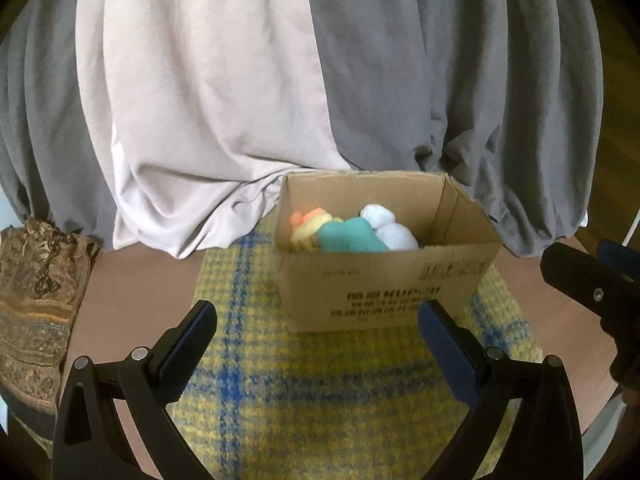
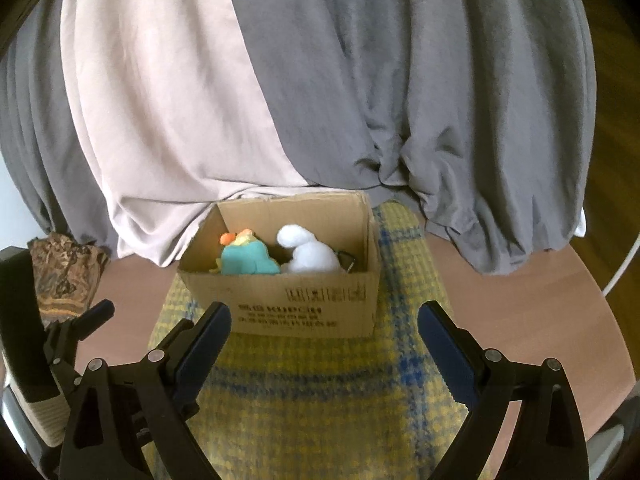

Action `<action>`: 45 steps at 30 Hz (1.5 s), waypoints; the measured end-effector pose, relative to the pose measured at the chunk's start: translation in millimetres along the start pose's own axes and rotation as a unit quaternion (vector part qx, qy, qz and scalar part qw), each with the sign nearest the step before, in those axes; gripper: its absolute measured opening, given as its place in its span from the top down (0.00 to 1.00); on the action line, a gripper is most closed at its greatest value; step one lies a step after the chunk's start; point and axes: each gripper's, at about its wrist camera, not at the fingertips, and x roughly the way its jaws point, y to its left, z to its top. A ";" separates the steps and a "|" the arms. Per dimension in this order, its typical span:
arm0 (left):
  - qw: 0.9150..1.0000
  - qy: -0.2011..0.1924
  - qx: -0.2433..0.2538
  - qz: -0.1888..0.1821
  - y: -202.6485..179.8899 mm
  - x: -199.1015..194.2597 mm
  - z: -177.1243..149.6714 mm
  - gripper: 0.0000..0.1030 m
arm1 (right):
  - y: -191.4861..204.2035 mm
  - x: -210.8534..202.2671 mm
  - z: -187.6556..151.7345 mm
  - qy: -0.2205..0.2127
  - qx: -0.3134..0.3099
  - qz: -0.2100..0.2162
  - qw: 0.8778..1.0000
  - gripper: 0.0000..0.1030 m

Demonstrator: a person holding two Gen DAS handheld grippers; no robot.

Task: Organize objects

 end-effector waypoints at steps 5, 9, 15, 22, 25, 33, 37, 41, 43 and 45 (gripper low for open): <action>1.000 0.001 -0.001 0.007 2.1 -8.7 -15.0 0.01 | -1.3 -6.6 -11.8 0.004 0.003 0.000 1.000 0.08; 1.000 0.005 -0.004 0.011 3.5 -14.5 -26.9 0.01 | 0.3 -12.8 -21.7 0.004 0.002 -0.002 1.000 0.08; 1.000 0.011 -0.017 0.014 7.7 -21.5 -44.9 0.01 | 1.5 -23.4 -36.0 0.001 0.003 -0.008 1.000 0.08; 0.999 0.014 -0.028 0.029 6.2 -28.1 -66.8 0.01 | -10.7 -28.0 -54.9 0.010 0.018 -0.007 1.000 0.08; 0.999 0.014 -0.028 0.032 2.9 -31.5 -76.3 0.01 | -16.0 -26.4 -64.2 0.020 0.021 -0.007 1.000 0.08; 0.998 0.034 -0.032 0.032 -4.5 -32.5 -96.3 0.01 | -27.6 -22.2 -92.2 0.044 0.028 -0.017 0.998 0.08; 0.998 0.043 -0.032 0.035 -5.4 -34.4 -106.3 0.01 | -30.1 -23.1 -106.5 0.053 0.034 -0.021 0.998 0.08; 0.997 0.051 -0.030 0.041 -5.4 -35.0 -117.0 0.01 | -28.2 -23.7 -116.9 0.061 0.030 -0.027 0.997 0.08; 0.997 0.055 -0.031 0.042 -4.6 -34.5 -122.1 0.01 | -29.4 -23.8 -123.0 0.065 0.033 -0.031 0.997 0.08; 0.997 0.060 -0.034 0.043 -3.5 -34.0 -127.1 0.01 | -31.6 -22.9 -127.3 0.069 0.037 -0.032 0.996 0.08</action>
